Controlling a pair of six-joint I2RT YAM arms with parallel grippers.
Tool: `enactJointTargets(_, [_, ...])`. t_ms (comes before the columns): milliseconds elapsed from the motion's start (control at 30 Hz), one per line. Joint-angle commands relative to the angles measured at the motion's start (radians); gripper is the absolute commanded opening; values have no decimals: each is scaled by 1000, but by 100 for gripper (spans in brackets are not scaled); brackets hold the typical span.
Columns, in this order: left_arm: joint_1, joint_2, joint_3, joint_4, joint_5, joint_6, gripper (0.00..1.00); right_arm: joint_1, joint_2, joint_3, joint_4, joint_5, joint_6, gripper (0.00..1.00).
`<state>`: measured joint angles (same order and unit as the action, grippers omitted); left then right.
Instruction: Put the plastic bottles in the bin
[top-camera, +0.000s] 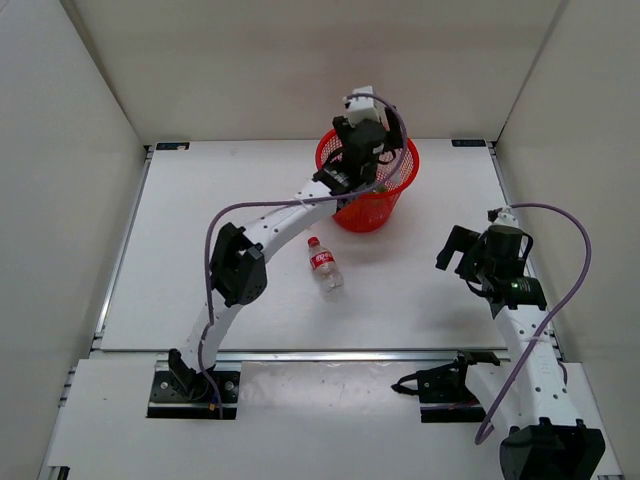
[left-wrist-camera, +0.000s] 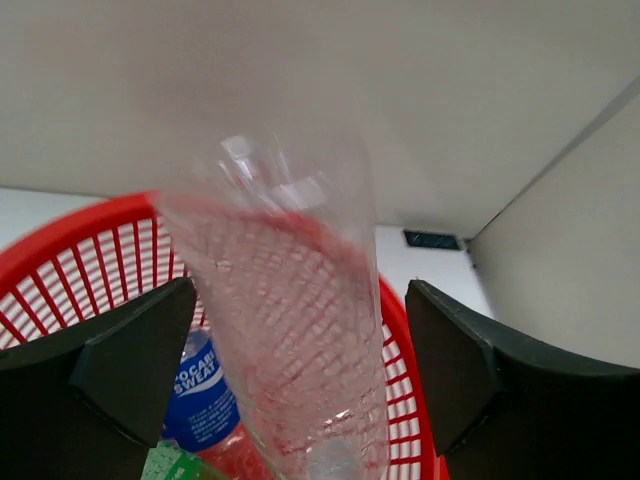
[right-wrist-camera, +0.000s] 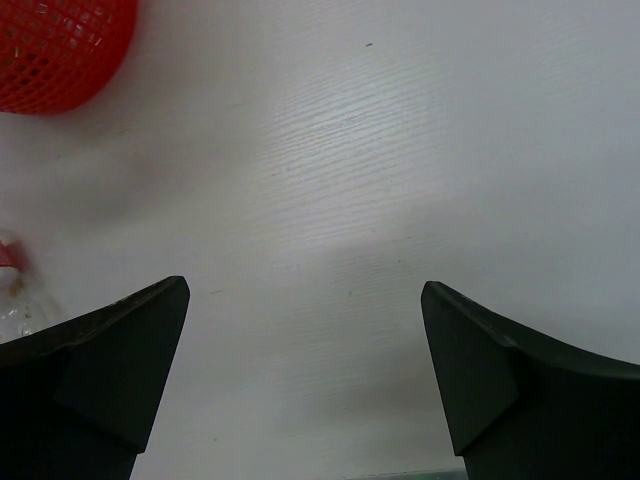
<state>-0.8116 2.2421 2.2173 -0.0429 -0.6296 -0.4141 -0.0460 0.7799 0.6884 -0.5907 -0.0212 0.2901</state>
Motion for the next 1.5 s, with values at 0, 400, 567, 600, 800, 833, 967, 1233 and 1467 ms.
enactJointTargets(0, [-35, -35, 16, 93, -84, 105, 98, -11, 4, 6, 25, -3, -5, 99])
enactJointTargets(400, [-20, -479, -483, -6, 86, -7, 99, 248, -16, 30, 49, -20, -104, 99])
enactJointTargets(567, [83, -754, -773, -396, 251, -149, 98, 584, 59, 65, 78, 82, -140, 99])
enactJointTargets(600, [91, -783, -859, -493, 204, -166, 98, 682, 96, 71, 97, 116, -160, 99])
enactJointTargets(800, [158, -1120, -1318, -681, 359, -354, 99, 824, 361, 160, 293, 28, -210, 99])
enactJointTargets(833, [163, -1165, -1393, -687, 376, -379, 99, 795, 410, 169, 333, -43, -197, 99])
enactJointTargets(967, [224, -1463, -1536, -735, 406, -502, 99, 767, 611, 246, 465, -108, -177, 100])
enactJointTargets(1233, [397, -1708, -1588, -867, 472, -494, 99, 795, 913, 372, 522, -92, -167, 93])
enactJointTargets(1467, [347, -1750, -1605, -882, 439, -540, 99, 833, 992, 341, 522, 19, -187, 69])
